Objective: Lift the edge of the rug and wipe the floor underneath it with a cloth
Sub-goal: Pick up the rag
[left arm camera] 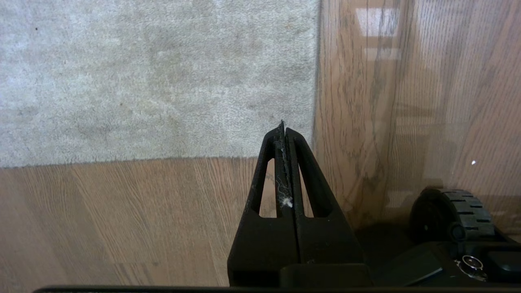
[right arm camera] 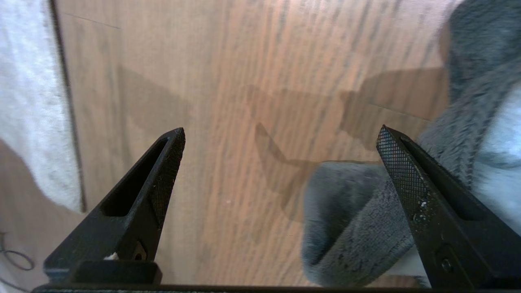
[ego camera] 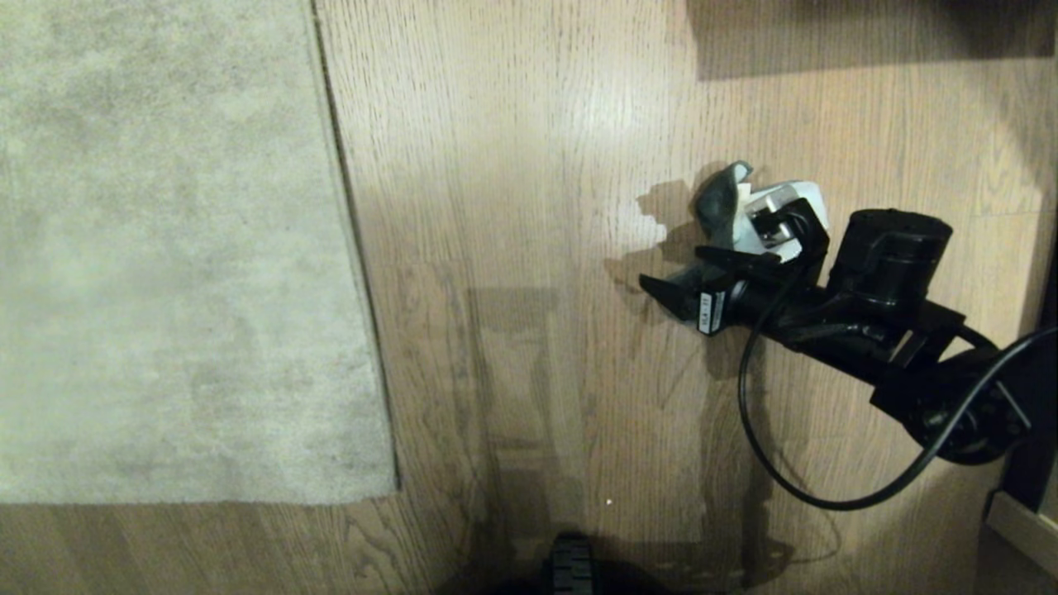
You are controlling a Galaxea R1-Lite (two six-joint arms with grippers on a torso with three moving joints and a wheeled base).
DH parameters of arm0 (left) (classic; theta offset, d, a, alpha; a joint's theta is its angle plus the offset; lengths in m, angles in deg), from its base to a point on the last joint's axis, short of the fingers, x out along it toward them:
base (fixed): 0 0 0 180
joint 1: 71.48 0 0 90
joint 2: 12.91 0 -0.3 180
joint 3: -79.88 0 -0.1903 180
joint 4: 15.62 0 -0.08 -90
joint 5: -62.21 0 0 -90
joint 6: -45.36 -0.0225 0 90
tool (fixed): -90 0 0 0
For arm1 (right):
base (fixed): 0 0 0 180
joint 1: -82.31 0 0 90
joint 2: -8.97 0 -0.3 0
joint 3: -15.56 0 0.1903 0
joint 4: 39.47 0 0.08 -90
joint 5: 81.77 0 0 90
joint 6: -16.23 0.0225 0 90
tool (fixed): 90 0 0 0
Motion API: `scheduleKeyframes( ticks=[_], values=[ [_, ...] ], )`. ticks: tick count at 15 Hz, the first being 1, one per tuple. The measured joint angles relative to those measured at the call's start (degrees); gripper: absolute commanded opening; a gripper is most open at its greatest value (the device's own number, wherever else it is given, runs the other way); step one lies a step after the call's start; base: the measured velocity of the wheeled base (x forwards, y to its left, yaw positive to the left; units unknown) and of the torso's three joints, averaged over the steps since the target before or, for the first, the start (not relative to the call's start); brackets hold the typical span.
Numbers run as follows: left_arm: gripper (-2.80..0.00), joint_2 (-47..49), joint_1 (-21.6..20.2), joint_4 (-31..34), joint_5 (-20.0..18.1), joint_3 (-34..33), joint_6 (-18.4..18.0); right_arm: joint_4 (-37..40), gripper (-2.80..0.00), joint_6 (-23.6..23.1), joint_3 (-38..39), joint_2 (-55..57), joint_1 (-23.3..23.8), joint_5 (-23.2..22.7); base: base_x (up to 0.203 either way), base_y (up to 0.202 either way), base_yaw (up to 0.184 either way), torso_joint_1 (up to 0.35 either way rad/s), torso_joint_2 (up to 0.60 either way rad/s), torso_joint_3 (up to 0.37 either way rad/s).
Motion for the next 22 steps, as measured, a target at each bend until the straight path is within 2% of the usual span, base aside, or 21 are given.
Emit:
scheduleKeyframes(
  ticks=[2,3,10,22],
  values=[
    [-2.80,0.0,0.0,0.0,0.0,0.0,0.0,-0.8,0.00,-0.2,-0.5,0.4,0.5,0.1,0.000,0.000,0.000,0.000,0.00,0.000],
    [-2.80,0.0,0.0,0.0,0.0,0.0,0.0,-1.8,-2.80,-0.3,-0.6,0.7,0.6,0.1,0.000,0.000,0.000,0.000,0.00,0.000],
    [-2.80,0.0,0.0,0.0,0.0,0.0,0.0,-3.7,-2.80,-0.2,-0.6,1.4,0.6,0.1,0.000,0.000,0.000,0.000,0.00,0.000],
    [-2.80,0.0,0.0,0.0,0.0,0.0,0.0,-6.2,-2.80,-0.2,5.5,-3.9,0.6,1.3,0.000,0.000,0.000,0.000,0.00,0.000]
  ],
)
